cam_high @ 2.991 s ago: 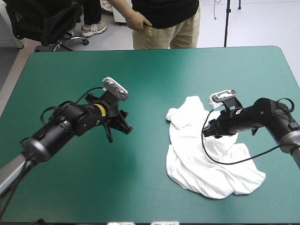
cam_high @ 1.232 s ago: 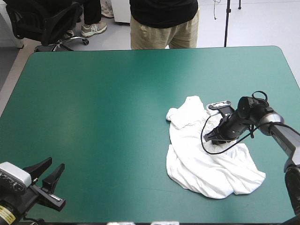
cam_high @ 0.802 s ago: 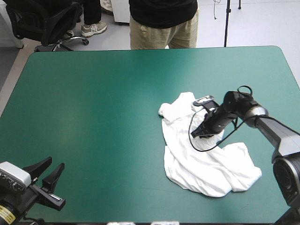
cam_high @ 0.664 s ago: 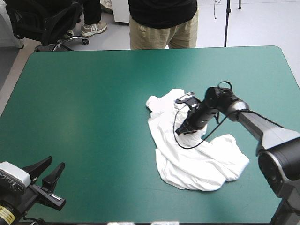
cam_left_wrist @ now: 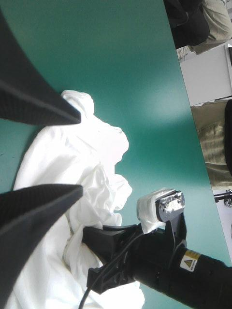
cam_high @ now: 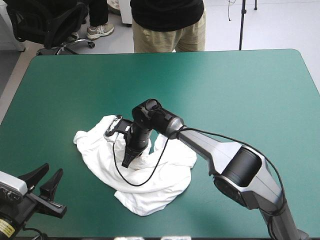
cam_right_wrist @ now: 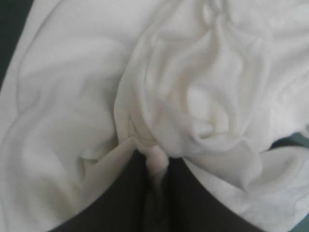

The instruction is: Fold the cloth

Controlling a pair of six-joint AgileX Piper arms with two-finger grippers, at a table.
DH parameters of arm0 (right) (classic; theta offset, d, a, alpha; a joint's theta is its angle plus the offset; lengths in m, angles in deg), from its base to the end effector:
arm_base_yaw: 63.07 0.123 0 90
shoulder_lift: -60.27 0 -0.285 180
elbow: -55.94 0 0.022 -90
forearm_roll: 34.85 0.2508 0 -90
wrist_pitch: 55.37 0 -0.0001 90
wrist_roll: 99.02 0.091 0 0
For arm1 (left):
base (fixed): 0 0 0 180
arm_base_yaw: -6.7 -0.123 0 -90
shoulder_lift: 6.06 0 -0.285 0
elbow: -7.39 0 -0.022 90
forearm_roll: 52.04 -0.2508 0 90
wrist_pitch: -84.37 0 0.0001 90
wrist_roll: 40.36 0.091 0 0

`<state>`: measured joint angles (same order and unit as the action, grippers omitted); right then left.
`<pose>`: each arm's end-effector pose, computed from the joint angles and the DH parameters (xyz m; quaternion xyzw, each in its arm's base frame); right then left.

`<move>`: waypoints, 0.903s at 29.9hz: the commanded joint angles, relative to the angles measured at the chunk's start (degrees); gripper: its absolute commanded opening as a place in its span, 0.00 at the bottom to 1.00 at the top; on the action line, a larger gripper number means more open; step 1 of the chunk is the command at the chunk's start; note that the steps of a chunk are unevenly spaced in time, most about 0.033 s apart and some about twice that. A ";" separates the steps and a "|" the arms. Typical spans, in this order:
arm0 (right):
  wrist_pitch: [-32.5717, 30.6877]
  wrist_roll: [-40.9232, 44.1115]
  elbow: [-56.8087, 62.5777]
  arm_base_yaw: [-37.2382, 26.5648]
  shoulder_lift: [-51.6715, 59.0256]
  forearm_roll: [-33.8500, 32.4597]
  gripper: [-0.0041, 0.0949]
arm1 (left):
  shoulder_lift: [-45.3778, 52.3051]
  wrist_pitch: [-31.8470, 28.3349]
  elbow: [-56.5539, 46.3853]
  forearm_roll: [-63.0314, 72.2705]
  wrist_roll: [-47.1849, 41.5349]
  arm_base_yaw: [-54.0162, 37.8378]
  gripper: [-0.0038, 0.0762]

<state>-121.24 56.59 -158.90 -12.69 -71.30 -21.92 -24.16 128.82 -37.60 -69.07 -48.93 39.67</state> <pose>0.2842 0.3724 0.2439 -0.5726 0.7986 0.1396 0.1220 0.0339 0.0003 0.3196 0.1920 0.7747 -0.0707 0.5983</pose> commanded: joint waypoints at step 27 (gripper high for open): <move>-5.68 4.83 12.94 -17.19 35.21 -3.33 0.62 | -25.71 8.91 4.61 -21.08 -41.97 0.19 0.50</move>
<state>-126.80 61.55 -147.80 -29.54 -40.51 -25.41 -43.00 142.87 -36.88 -87.31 -89.85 39.67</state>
